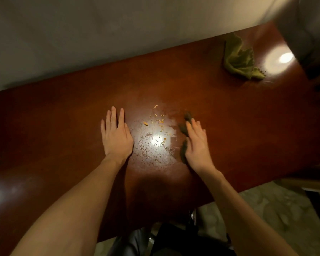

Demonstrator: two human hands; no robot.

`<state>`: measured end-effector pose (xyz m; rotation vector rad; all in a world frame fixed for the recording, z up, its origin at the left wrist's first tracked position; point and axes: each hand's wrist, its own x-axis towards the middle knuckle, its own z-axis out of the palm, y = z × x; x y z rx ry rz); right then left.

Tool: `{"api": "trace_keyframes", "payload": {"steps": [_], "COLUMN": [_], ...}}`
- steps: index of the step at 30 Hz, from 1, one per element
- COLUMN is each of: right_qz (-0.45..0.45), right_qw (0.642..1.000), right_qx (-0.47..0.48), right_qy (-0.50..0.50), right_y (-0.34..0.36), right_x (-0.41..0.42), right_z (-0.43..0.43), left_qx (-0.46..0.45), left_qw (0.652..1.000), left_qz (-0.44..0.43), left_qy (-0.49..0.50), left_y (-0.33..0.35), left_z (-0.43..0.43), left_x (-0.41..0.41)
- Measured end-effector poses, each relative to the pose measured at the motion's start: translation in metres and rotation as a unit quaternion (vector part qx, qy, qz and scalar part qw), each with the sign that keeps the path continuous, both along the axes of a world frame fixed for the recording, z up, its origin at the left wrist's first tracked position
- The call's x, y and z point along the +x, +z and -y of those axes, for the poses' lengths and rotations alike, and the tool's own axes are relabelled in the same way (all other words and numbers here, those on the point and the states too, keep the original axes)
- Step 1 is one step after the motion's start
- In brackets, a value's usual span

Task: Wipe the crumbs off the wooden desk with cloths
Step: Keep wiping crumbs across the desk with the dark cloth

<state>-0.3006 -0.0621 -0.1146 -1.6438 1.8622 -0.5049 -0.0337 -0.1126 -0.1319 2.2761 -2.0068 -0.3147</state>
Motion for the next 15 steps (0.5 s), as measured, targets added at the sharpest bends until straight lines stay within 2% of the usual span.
{"api": "trace_keyframes", "payload": {"steps": [3,6,10,15], "right_qz": [-0.022,-0.044,-0.047,-0.043], "right_qw": [1.000,0.998,0.989,0.997], "right_qx": [-0.006,-0.001,-0.007,-0.019], "right_qy": [-0.011,-0.047,-0.143,-0.065], "right_y": [-0.001,-0.005,-0.003,-0.006], "right_x": [-0.054,-0.067,-0.020,0.083], "right_z": [-0.019,-0.025,0.000,0.029], "left_qx": [-0.008,-0.021,-0.033,-0.036], "left_qw": [1.000,1.000,0.999,0.999], "left_qz": [-0.001,-0.001,0.000,0.008], "left_qy": [-0.002,0.002,0.004,0.009], "left_y": [-0.001,-0.003,-0.006,-0.007], "left_z": [-0.001,-0.002,-0.003,-0.003], "left_x": [0.001,0.000,0.000,-0.001]}}
